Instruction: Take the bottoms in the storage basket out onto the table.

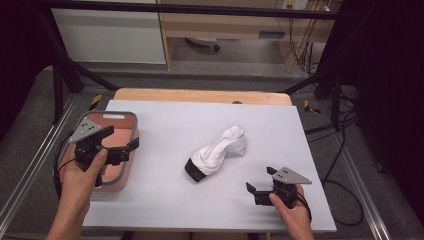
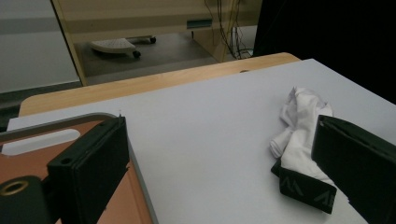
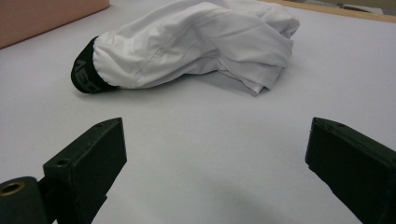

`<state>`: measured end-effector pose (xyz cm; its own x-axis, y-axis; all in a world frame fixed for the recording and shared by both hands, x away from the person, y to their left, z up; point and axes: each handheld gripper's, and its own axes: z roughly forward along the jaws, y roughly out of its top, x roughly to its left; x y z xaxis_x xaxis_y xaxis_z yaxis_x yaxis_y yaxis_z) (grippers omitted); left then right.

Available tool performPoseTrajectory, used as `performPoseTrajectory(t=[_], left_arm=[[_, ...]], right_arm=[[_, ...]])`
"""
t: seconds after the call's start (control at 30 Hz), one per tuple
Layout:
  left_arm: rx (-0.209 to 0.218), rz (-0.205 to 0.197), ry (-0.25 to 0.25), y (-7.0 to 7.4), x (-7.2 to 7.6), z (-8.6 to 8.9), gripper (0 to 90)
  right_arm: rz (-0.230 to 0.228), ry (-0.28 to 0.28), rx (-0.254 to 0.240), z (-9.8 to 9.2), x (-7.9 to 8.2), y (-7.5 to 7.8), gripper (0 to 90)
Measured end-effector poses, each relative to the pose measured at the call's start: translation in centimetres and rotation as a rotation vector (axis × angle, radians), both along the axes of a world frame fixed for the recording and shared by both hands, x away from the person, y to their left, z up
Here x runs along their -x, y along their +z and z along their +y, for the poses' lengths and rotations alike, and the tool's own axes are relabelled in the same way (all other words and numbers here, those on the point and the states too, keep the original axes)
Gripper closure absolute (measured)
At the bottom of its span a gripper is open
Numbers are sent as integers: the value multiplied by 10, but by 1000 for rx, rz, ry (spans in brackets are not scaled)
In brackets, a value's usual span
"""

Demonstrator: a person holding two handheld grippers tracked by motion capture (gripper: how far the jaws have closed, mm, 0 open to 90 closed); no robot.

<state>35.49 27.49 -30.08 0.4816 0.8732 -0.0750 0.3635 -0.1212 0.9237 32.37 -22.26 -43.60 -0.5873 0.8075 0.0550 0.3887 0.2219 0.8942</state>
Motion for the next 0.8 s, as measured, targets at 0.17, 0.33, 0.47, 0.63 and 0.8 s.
performPoseTrajectory(t=[0.17,0.33,0.47,0.63,0.8], left_arm=[[5,12,11,-4,2,4,44],[11,16,18,-5,3,6,45],[10,12,20,-2,7,8,46],[28,-4,19,3,12,17,45],[44,-35,21,7,19,27,41]], right_arm=[[9,5,6,2,0,-2,54],[15,2,7,0,2,-2,53],[2,2,1,-1,4,0,50],[15,-4,10,0,2,-2,50],[9,1,17,0,4,-2,50]])
